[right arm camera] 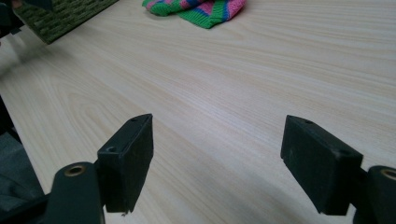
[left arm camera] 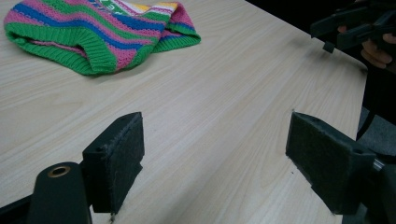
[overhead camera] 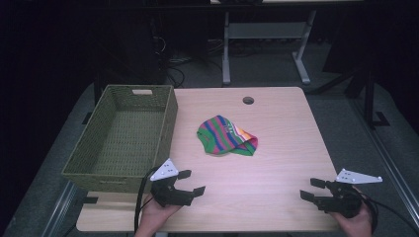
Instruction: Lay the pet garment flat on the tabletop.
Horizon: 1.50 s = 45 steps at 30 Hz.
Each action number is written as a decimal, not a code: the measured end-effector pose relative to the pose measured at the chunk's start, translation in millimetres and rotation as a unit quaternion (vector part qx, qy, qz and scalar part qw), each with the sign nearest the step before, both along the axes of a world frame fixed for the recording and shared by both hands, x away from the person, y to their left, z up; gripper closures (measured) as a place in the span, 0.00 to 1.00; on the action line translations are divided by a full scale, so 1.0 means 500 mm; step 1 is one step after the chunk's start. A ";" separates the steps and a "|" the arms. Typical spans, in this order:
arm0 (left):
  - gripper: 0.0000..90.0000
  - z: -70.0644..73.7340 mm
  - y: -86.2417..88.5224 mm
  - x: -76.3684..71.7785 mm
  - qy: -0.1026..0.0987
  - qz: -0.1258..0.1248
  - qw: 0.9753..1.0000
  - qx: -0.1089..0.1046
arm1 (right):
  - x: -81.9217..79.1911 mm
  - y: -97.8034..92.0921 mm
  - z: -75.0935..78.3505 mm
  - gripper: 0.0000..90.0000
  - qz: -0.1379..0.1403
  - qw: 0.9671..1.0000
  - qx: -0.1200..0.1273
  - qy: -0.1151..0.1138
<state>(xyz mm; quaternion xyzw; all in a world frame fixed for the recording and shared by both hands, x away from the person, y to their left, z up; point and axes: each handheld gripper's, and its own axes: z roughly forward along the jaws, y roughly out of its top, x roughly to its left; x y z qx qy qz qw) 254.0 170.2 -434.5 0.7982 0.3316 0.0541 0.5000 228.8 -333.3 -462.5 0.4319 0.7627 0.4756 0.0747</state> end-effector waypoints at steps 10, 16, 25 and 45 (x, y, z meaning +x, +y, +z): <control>0.21 -0.001 -0.002 0.001 -0.001 -0.007 1.000 0.001 | 0.016 0.022 0.022 0.27 0.018 0.999 -0.028 0.002; 0.21 0.000 -0.001 -0.002 -0.005 -0.006 1.000 0.002 | 0.030 0.036 0.041 0.26 0.036 0.999 -0.030 0.017; 0.21 0.000 -0.001 -0.003 -0.007 -0.008 1.000 -0.007 | 0.070 0.089 0.070 0.24 0.074 0.995 -0.053 0.037; 0.21 0.001 -0.002 -0.002 -0.009 -0.012 1.000 -0.001 | 0.160 0.173 0.121 0.16 0.118 0.989 -0.070 0.056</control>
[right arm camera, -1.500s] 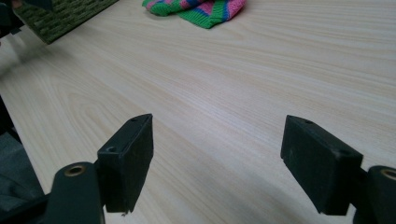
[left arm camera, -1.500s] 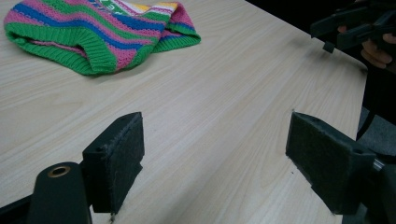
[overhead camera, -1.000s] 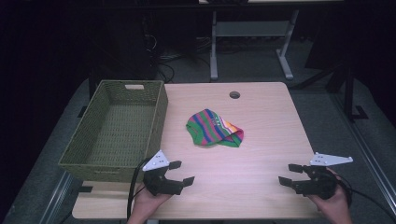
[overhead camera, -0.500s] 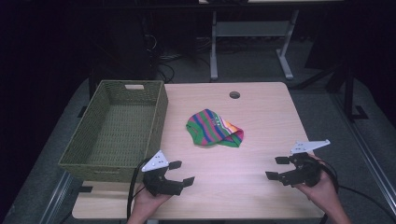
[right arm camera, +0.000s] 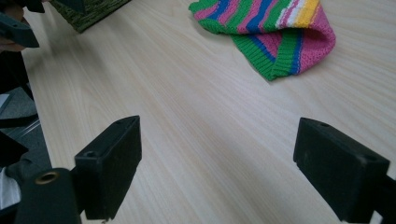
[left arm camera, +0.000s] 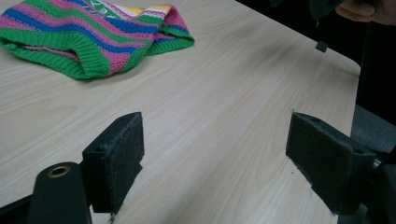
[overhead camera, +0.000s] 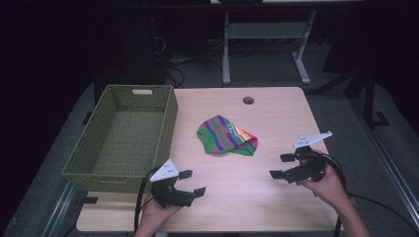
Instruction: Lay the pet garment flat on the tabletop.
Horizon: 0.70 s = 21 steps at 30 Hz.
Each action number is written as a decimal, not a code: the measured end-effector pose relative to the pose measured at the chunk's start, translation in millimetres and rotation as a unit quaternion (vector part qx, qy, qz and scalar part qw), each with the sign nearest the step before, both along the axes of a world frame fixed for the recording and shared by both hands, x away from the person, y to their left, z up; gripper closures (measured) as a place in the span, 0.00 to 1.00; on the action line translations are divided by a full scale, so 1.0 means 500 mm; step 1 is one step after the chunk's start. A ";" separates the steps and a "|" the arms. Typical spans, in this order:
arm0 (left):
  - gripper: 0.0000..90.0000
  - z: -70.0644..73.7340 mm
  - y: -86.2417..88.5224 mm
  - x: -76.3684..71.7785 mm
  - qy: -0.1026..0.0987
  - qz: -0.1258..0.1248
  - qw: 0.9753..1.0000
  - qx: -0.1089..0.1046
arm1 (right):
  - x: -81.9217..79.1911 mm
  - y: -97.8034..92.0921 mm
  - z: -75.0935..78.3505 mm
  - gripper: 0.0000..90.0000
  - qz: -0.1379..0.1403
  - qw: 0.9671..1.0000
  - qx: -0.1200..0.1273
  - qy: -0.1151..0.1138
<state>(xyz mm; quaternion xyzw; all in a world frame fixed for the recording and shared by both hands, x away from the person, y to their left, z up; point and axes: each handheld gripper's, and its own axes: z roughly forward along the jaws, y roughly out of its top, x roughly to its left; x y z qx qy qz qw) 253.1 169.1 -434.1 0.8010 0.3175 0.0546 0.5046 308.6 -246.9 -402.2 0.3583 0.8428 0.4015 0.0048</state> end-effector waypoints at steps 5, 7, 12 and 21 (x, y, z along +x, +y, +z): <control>0.21 0.001 0.000 -0.001 -0.002 0.000 1.000 0.003 | 0.014 0.012 0.003 0.15 0.008 1.000 0.000 0.004; 0.21 0.002 0.001 -0.001 -0.002 0.000 1.000 0.003 | 0.020 0.017 0.004 0.15 0.009 1.000 -0.003 0.007; 0.21 0.003 0.004 0.001 -0.001 0.004 1.000 -0.002 | 0.033 0.031 0.008 0.15 0.008 1.000 -0.016 0.009; 0.21 0.002 -0.001 0.000 -0.003 -0.002 1.000 0.002 | 0.063 0.055 0.026 0.16 0.021 0.999 -0.022 0.012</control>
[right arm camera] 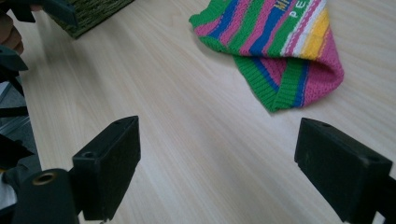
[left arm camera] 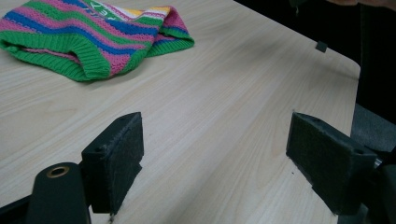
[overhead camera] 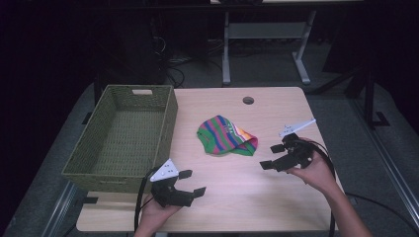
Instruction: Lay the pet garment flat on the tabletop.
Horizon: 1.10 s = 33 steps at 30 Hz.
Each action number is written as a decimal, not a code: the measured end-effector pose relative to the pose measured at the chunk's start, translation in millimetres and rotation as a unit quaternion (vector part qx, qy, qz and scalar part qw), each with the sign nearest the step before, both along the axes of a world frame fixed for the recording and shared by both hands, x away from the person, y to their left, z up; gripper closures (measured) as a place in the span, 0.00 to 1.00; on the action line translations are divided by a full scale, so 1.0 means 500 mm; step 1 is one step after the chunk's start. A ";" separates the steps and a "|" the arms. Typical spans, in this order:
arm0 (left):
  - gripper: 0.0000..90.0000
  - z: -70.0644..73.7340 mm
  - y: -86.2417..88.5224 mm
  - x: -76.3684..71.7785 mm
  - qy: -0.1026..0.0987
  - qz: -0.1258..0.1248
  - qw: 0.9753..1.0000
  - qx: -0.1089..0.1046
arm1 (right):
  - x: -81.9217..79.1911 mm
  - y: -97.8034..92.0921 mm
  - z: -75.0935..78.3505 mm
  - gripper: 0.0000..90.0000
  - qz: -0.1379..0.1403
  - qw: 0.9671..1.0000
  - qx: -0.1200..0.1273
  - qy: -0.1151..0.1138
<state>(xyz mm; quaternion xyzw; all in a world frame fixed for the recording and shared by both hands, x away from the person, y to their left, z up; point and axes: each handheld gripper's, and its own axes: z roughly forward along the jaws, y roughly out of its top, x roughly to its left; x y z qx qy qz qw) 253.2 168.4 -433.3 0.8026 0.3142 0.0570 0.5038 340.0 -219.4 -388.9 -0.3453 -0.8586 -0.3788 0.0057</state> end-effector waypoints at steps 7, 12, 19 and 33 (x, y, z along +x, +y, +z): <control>0.21 -0.001 -0.004 0.001 0.000 -0.004 1.000 0.000 | 0.025 0.017 0.014 0.16 0.008 1.000 -0.004 0.006; 0.20 0.000 -0.004 0.001 0.003 -0.002 1.000 -0.003 | 0.044 0.028 0.023 0.16 0.014 1.000 -0.005 0.004; 0.19 -0.001 -0.006 0.005 0.002 -0.001 1.000 -0.002 | 0.070 0.054 0.036 0.17 0.029 1.000 -0.009 0.005; 0.18 -0.002 -0.010 0.005 0.001 -0.003 1.000 -0.001 | 0.124 0.118 0.055 0.19 0.050 0.998 -0.023 -0.001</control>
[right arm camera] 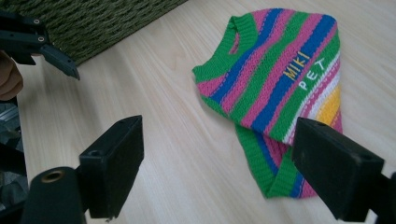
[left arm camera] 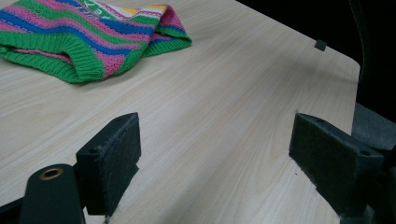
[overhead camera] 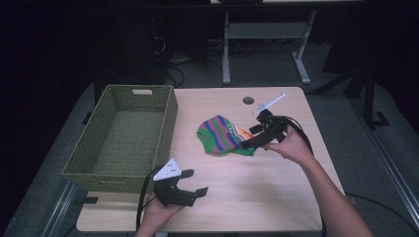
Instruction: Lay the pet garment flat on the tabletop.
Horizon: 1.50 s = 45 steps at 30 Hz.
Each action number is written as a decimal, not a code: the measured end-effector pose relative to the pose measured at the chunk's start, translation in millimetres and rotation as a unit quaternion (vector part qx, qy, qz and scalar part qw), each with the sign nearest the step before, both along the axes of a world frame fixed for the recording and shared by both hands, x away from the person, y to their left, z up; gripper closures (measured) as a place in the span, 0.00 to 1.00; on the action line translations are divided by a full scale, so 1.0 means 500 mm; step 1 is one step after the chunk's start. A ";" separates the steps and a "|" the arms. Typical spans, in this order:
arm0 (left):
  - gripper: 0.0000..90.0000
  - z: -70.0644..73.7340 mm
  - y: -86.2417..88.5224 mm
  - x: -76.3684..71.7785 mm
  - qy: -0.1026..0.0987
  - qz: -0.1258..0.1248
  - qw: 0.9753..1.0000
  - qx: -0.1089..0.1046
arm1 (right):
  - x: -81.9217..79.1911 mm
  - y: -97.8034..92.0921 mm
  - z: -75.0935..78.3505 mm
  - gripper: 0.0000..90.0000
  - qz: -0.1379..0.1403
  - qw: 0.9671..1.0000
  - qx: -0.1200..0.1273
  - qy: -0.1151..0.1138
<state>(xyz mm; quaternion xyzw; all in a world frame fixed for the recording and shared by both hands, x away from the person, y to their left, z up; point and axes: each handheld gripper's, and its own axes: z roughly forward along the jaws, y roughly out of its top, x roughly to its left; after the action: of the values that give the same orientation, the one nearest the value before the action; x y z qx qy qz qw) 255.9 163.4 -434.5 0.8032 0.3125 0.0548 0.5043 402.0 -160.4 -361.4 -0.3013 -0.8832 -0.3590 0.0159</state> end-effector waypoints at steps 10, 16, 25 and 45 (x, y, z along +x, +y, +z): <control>0.18 0.000 0.002 0.000 0.001 -0.001 1.000 -0.002 | 0.036 0.038 -0.007 0.19 0.008 1.000 -0.010 0.003; 0.18 -0.001 -0.001 0.001 0.001 -0.001 1.000 -0.001 | 0.052 0.052 -0.019 0.22 0.011 1.000 -0.020 0.013; 0.18 0.002 0.003 0.002 -0.002 -0.001 1.000 0.002 | 0.076 0.068 -0.031 0.24 0.004 0.999 -0.026 0.018; 0.18 -0.001 0.004 0.006 0.003 0.002 1.000 -0.003 | 0.112 0.090 -0.073 0.28 -0.003 0.998 -0.047 0.044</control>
<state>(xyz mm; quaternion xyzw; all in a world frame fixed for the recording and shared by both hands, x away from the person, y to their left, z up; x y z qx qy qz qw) 258.7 165.4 -434.9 0.8014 0.3152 0.0525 0.5055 458.2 -115.4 -398.0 -0.3196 -0.8969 -0.3030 0.0398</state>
